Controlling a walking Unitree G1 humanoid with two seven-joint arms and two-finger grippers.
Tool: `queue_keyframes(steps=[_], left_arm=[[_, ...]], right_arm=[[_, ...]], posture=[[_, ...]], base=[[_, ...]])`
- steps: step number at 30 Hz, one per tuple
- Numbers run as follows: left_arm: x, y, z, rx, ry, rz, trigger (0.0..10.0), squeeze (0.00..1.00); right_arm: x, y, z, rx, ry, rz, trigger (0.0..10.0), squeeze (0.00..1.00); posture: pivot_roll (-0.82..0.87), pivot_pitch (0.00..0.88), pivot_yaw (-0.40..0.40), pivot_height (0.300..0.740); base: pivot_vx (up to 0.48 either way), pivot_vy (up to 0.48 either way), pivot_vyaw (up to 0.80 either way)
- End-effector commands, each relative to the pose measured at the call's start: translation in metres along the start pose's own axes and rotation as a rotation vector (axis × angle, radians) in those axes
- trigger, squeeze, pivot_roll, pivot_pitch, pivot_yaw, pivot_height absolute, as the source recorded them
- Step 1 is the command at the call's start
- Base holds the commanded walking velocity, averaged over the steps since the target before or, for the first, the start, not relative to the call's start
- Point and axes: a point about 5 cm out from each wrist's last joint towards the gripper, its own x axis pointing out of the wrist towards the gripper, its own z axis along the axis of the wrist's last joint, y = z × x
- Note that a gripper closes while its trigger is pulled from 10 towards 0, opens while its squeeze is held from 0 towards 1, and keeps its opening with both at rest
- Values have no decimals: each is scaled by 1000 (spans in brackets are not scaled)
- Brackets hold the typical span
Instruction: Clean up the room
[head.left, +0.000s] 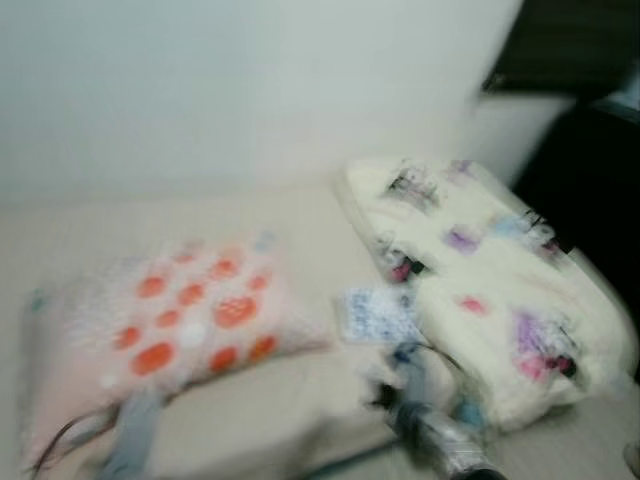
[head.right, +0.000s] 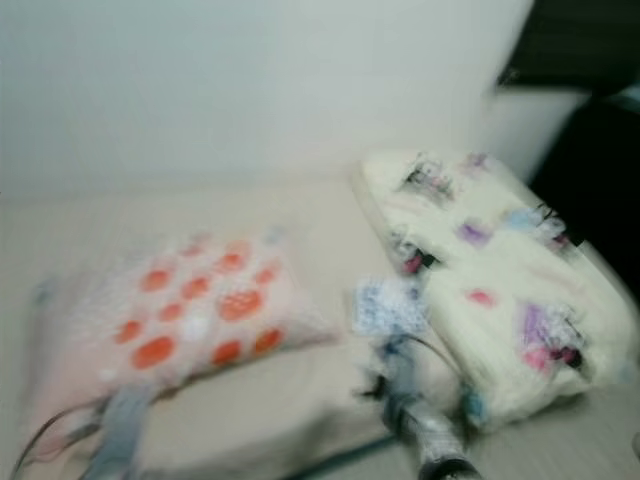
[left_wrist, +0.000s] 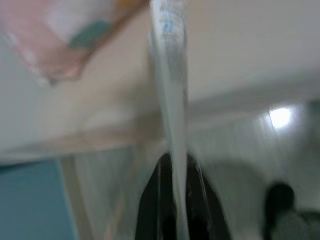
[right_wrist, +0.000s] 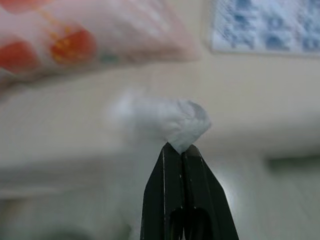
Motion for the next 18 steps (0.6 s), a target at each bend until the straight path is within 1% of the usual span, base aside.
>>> queue_keyframes(steps=[1,2,3,4,5,7,10,14,18], left_arm=[[0,-3,4,37,-16,-16,10000,0],[-1,-5,-3,66,2,-26,10000,0],[-1,-5,-3,66,2,-26,10000,0],[-2,-6,-7,92,14,-38,10000,0],[-2,-6,-7,92,14,-38,10000,0],[-3,-9,-12,135,17,-60,10000,0],[-4,-10,-12,153,14,-70,10000,0],[-4,-12,-12,176,14,-90,10000,0],[-4,-15,-10,196,8,-111,10000,0]], right_arm=[[-4,-6,-16,10,66,-53,10000,0],[-7,-8,-24,35,86,-80,10000,0],[-7,-8,-24,35,86,-80,10000,0],[-9,-11,-30,47,107,-107,10000,0],[-9,-11,-30,47,107,-107,10000,0],[-13,-15,-42,100,138,-155,10000,0],[-15,-16,-47,124,153,-177,10000,0],[-21,-17,-62,194,198,-238,10000,0],[-23,-17,-67,224,209,-261,10000,0]], posture=[[-68,0,-45,735],[-69,0,-44,735],[-69,0,-44,735],[-71,0,-42,735],[-71,0,-42,735],[-71,0,-40,735],[-69,0,-39,735],[-68,0,-36,735],[-70,0,-32,735]], base=[[0,0,0],[0,0,0],[0,0,0],[0,0,0],[0,0,0],[0,0,0],[0,0,0],[0,0,0],[0,0,0]])
